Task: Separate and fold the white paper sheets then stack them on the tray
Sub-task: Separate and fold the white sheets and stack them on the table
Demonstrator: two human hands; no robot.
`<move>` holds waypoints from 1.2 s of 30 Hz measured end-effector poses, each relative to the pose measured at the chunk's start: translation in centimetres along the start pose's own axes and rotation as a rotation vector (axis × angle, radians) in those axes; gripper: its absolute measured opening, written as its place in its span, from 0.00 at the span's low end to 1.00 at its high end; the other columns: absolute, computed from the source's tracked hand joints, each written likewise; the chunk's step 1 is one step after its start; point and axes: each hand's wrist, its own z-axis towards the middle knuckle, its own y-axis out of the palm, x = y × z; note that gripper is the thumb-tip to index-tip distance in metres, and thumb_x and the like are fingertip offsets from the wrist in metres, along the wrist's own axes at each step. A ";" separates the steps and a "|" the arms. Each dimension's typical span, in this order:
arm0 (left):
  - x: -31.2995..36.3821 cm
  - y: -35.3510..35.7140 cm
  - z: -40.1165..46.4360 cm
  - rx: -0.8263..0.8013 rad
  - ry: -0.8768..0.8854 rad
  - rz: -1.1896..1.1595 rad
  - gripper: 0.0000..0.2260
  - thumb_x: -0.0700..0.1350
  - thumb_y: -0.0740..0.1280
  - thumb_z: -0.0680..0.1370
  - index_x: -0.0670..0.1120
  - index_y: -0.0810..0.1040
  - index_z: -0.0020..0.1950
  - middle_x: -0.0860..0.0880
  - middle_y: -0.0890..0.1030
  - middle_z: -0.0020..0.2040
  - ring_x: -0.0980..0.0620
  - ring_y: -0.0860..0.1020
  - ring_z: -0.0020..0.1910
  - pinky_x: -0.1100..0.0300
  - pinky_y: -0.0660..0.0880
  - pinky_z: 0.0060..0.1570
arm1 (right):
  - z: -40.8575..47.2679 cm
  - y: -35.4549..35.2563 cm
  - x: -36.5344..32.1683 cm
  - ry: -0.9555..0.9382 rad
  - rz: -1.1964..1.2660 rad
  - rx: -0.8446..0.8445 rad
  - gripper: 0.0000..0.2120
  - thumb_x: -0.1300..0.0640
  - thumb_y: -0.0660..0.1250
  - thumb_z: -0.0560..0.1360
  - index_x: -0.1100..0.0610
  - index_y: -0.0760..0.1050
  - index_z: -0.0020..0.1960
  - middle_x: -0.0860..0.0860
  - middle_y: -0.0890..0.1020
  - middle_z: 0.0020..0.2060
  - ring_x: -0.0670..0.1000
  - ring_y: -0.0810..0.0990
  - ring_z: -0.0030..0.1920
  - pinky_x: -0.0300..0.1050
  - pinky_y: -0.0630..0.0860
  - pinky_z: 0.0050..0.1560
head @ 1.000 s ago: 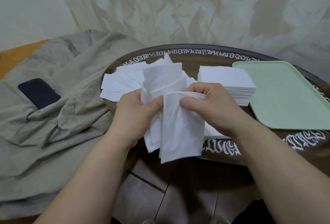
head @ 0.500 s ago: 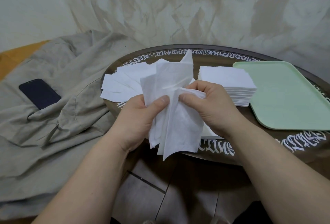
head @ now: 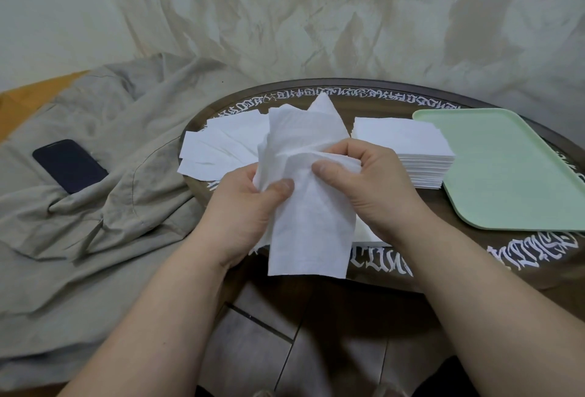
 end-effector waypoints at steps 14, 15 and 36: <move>-0.6 -0.4 0.2 -0.076 -0.038 -0.037 0.14 0.39 0.71 0.67 0.41 0.82 0.52 0.43 0.86 0.50 0.44 0.85 0.50 0.52 0.81 0.50 | 0.1 -0.9 0.0 -0.127 -0.256 -0.051 0.09 0.59 0.72 0.73 0.49 0.77 0.36 0.42 0.79 0.36 0.42 0.76 0.40 0.39 0.71 0.42; -0.6 -0.4 0.3 -0.071 -0.039 -0.034 0.14 0.40 0.71 0.68 0.42 0.82 0.53 0.43 0.86 0.50 0.44 0.84 0.50 0.52 0.81 0.51 | 0.2 -1.0 0.0 -0.141 -0.290 -0.062 0.10 0.58 0.72 0.73 0.48 0.77 0.36 0.41 0.79 0.36 0.42 0.75 0.40 0.39 0.70 0.42; 0.1 0.1 0.0 0.050 -0.074 0.149 0.11 0.44 0.63 0.82 0.45 0.83 0.47 0.43 0.86 0.49 0.42 0.83 0.52 0.42 0.76 0.60 | 0.5 -1.3 0.4 -0.140 -0.360 -0.105 0.07 0.58 0.71 0.74 0.53 0.77 0.37 0.42 0.78 0.33 0.42 0.74 0.37 0.38 0.69 0.39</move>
